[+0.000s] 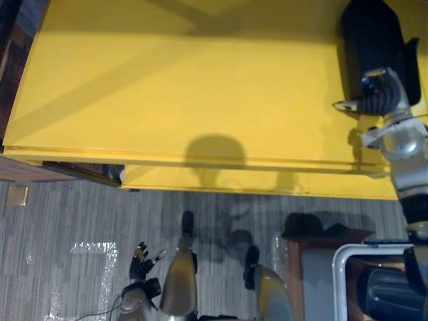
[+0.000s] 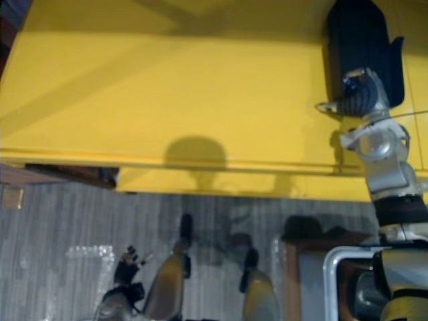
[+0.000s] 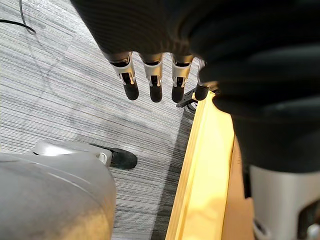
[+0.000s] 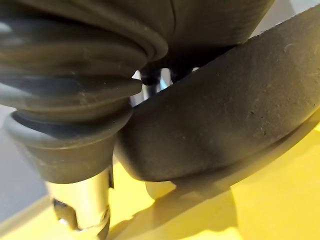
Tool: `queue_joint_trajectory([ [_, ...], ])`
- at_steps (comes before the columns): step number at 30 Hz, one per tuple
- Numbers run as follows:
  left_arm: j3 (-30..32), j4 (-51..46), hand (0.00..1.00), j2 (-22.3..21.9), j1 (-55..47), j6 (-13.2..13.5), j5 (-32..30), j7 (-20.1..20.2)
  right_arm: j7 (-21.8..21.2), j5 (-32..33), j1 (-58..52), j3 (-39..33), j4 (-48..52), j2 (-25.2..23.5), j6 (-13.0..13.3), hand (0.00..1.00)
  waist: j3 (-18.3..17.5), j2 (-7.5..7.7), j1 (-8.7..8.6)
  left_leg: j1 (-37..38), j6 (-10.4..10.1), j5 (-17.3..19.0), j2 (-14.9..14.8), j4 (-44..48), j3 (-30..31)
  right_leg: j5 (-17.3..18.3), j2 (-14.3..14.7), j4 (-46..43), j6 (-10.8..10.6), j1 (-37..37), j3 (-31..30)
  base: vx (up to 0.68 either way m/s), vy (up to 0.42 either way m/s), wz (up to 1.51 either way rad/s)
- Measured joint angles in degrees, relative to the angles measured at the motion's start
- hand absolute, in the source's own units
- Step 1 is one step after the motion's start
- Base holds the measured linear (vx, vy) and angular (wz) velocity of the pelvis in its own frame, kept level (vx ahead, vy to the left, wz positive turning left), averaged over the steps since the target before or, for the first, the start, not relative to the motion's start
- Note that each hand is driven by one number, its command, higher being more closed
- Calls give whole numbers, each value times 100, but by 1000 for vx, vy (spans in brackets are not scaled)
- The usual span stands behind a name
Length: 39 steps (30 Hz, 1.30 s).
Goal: Walk over and take plastic housings, then place them on the shelf
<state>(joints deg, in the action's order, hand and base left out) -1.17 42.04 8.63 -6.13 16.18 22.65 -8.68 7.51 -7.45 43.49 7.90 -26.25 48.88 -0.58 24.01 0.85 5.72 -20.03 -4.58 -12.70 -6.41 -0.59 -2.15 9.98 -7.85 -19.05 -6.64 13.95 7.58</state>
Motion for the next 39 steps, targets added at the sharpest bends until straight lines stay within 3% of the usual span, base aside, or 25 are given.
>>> queue_joint_trajectory([
  [13,1,-38,0,-6,2,43,-1,1,567,120,-198,-386,678,-2,-197,0,6,1,-17,-308,-4,-1,-5,108,-32,8,-4,-137,12,344,-64,5,-2,-2],
  [18,-3,-40,0,-26,8,83,-3,1,1433,93,-227,-433,815,-25,-177,0,31,-22,-15,-330,-3,-2,-4,108,-62,8,-4,-162,13,396,-114,-2,0,-2],
  [23,-4,-74,0,-28,7,100,-3,-1,1878,103,-274,-952,1244,-40,8,0,74,-33,-41,-214,-3,-1,1,96,-37,6,0,-107,9,239,-87,5,-2,2],
  [27,-2,-156,0,-29,5,90,-13,1,1859,121,-287,-1119,1441,-40,96,0,90,-34,-81,-44,15,28,-7,18,-6,7,18,57,11,17,-14,2,-6,6],
  [29,0,-151,0,-26,3,63,-13,13,1678,170,-291,-1118,1473,-39,177,0,87,-28,-113,59,8,-6,1,-117,-11,-7,19,144,5,-61,-6,60,1,2],
  [30,13,-132,0,-22,-28,-22,-58,138,1323,281,-479,-1126,1485,-39,181,0,69,3,-155,358,-24,-79,16,-391,-23,-152,40,489,-25,-424,34,142,-6,2],
  [35,26,-81,0,-20,-28,-48,-112,267,1188,467,-490,-1170,1498,-41,187,0,51,36,-219,421,-28,-82,14,-396,-29,-200,48,583,-51,-540,27,60,-14,2],
  [39,64,251,0,-11,-47,-207,-149,267,1021,552,-673,-1475,1500,-356,187,0,-117,117,-247,709,4,1,25,-411,-74,-221,44,760,-62,-899,33,15,-8,1],
])
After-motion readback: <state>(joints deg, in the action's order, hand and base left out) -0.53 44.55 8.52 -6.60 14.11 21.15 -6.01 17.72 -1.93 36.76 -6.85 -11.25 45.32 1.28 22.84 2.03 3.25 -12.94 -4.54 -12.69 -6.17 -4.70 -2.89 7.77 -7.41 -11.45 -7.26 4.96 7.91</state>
